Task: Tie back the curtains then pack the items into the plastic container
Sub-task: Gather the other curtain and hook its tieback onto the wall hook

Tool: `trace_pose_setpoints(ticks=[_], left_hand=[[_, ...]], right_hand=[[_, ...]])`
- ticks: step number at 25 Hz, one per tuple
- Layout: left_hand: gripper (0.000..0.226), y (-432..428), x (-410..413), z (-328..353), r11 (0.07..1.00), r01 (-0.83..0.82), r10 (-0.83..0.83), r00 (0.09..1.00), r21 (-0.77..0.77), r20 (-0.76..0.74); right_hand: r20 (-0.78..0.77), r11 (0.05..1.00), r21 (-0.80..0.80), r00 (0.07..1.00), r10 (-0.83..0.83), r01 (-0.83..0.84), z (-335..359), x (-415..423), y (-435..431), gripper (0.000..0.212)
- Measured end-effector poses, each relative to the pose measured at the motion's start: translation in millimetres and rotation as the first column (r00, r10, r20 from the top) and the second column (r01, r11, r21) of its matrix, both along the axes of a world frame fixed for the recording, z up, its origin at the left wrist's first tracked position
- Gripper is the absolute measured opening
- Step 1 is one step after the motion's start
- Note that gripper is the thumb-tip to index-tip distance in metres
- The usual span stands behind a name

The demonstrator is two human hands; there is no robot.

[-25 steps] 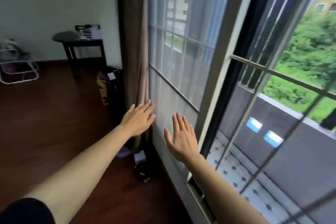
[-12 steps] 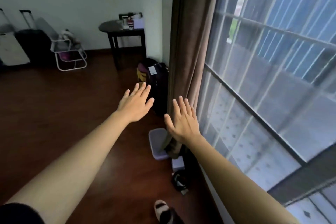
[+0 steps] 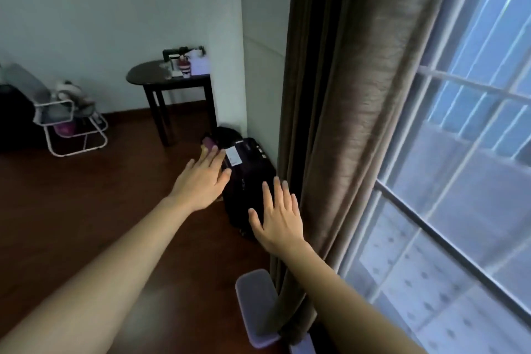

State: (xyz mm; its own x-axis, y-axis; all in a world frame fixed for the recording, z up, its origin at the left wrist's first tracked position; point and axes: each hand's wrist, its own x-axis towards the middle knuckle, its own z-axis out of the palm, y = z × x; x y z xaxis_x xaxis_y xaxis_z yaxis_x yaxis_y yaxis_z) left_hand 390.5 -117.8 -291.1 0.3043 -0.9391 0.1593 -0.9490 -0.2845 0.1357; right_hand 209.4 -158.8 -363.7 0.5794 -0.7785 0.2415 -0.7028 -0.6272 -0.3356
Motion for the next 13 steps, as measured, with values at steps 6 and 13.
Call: trace_pose_setpoints(ticks=[6, 13], left_hand=[[0.056, -112.9, 57.3, 8.0, 0.968, 0.228, -0.236, 0.97, -0.105, -0.066], [0.052, -238.8, 89.4, 3.5, 0.719, 0.62, -0.686, 0.706, -0.314, -0.177]], right_hand=[[0.026, 0.99, -0.007, 0.989, -0.143, 0.143, -0.2, 75.8, -70.4, 0.079], [0.047, 0.828, 0.021, 0.827, -0.56, 0.56, -17.4, 143.9, -126.9, 0.074]])
